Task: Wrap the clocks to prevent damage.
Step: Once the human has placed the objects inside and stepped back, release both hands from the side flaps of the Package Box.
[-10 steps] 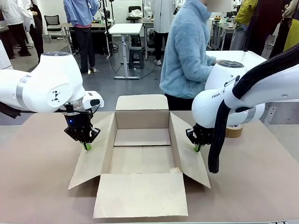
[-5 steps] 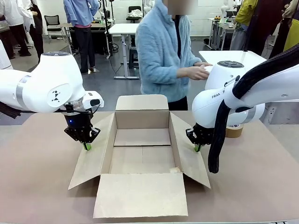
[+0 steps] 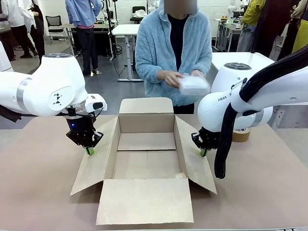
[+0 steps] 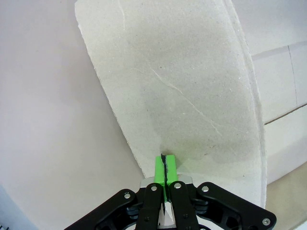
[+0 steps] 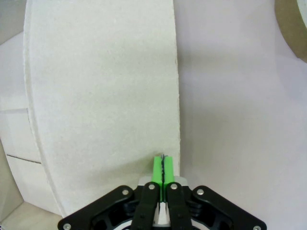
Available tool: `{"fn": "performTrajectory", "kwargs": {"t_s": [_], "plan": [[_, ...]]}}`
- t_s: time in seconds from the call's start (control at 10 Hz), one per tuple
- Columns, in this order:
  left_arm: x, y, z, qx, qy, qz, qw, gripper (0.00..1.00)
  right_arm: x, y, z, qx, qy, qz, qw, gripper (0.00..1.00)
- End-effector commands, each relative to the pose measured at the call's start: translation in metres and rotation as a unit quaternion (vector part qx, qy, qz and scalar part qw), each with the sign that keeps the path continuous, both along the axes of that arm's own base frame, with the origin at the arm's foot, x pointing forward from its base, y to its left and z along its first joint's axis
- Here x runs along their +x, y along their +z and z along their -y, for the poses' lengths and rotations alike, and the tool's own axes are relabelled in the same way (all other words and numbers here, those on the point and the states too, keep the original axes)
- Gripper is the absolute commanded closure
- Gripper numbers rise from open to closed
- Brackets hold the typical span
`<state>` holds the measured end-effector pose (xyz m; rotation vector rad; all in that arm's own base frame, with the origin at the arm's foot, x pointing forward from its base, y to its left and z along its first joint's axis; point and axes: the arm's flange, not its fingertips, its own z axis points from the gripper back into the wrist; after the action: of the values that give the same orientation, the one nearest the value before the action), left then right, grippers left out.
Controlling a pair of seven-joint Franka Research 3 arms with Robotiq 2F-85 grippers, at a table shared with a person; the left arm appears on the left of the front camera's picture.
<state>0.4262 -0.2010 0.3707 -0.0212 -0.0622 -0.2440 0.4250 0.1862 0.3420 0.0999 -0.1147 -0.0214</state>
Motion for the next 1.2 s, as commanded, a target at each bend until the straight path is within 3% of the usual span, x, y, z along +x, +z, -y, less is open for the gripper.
{"fn": "performTrajectory", "kwargs": {"t_s": [0.0,1.1], "plan": [[0.0001,0.0005,-0.0004,0.004,-0.003,0.002,1.0,0.99,-0.0009,-0.0021,-0.0024,-0.003,-0.003,-0.001,1.0,0.99],[0.0001,0.0005,-0.0004,0.004,-0.003,0.002,1.0,0.99,-0.0009,-0.0021,-0.0024,-0.003,-0.003,-0.001,1.0,0.99]]}}
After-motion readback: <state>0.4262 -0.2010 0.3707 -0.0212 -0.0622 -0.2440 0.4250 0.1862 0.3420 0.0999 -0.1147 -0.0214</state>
